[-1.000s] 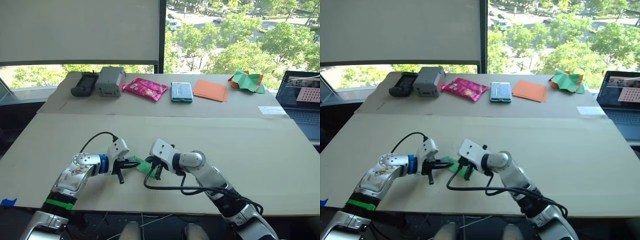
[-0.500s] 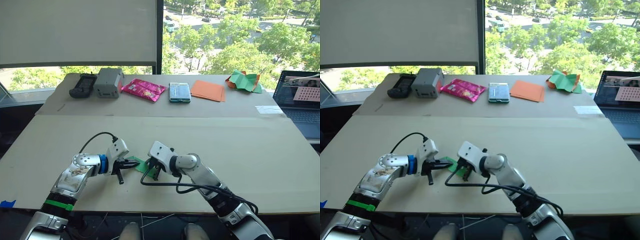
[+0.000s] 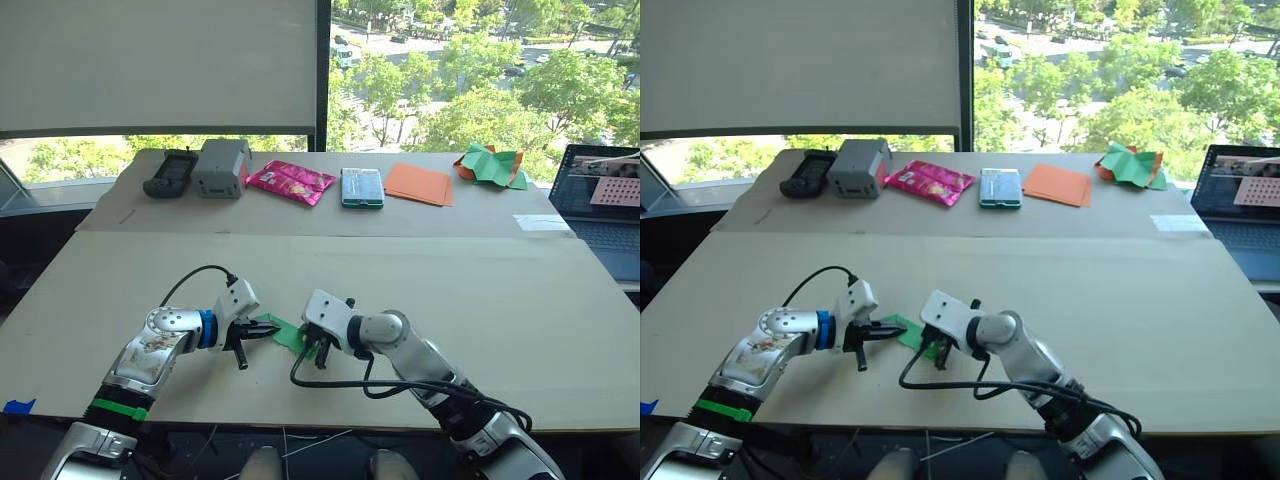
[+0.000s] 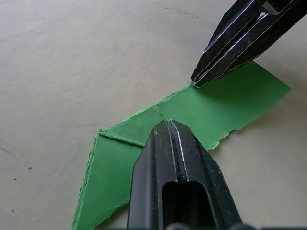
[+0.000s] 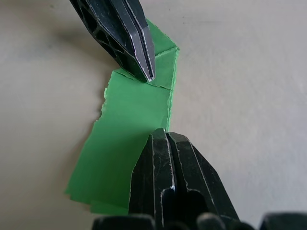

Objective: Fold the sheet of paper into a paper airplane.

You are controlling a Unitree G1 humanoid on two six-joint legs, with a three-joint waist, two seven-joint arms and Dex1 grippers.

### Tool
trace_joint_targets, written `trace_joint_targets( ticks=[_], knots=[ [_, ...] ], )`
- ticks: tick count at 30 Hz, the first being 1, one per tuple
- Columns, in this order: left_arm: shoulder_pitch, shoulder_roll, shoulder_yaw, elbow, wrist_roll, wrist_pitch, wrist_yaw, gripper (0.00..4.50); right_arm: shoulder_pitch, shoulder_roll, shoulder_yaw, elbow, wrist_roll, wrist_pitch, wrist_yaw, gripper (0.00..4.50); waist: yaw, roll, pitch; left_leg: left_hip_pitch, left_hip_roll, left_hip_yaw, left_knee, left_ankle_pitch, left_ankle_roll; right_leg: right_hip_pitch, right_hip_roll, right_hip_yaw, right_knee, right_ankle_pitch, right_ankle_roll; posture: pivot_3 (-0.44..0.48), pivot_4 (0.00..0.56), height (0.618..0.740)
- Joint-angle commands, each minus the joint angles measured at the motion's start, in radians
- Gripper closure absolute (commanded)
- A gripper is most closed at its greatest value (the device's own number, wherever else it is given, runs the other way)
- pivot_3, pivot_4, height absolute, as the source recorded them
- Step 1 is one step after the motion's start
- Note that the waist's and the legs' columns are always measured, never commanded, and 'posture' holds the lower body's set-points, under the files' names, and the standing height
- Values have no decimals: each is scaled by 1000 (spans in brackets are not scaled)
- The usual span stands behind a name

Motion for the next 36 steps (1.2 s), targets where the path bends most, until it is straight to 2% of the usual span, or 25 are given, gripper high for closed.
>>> trace_joint_targets(
  ticks=[1,14,26,32,36],
  knots=[
    [-2,8,-14,22,31,0,0,4500,78,-68,50,37,-33,79,25,4474,3,0,-1,0,0,0,0,0,0,0,0,0,0,0,0,0,150,706],
    [-14,0,-23,45,38,-13,-6,4500,137,-174,49,-76,-40,125,29,4474,21,-1,-2,-1,-1,1,0,0,0,1,-1,0,-5,0,0,0,150,706],
    [-9,-7,-39,44,44,-28,-10,4500,161,-294,27,-247,-35,209,34,4474,29,-2,-2,-2,-1,2,0,-1,-1,1,-3,-1,-7,-1,1,0,150,706],
    [-8,-3,-36,41,48,-32,-16,4500,103,-232,-191,-378,97,211,14,4474,24,-3,4,-3,-2,2,1,-1,-1,-1,-4,-2,-7,-1,1,0,150,706],
    [-7,-4,-34,40,50,-32,-20,4500,61,-130,-235,-409,175,199,-1,4474,14,-2,6,-6,-1,1,0,-1,-1,-4,-4,-3,-6,-1,1,0,150,706]
  ],
)
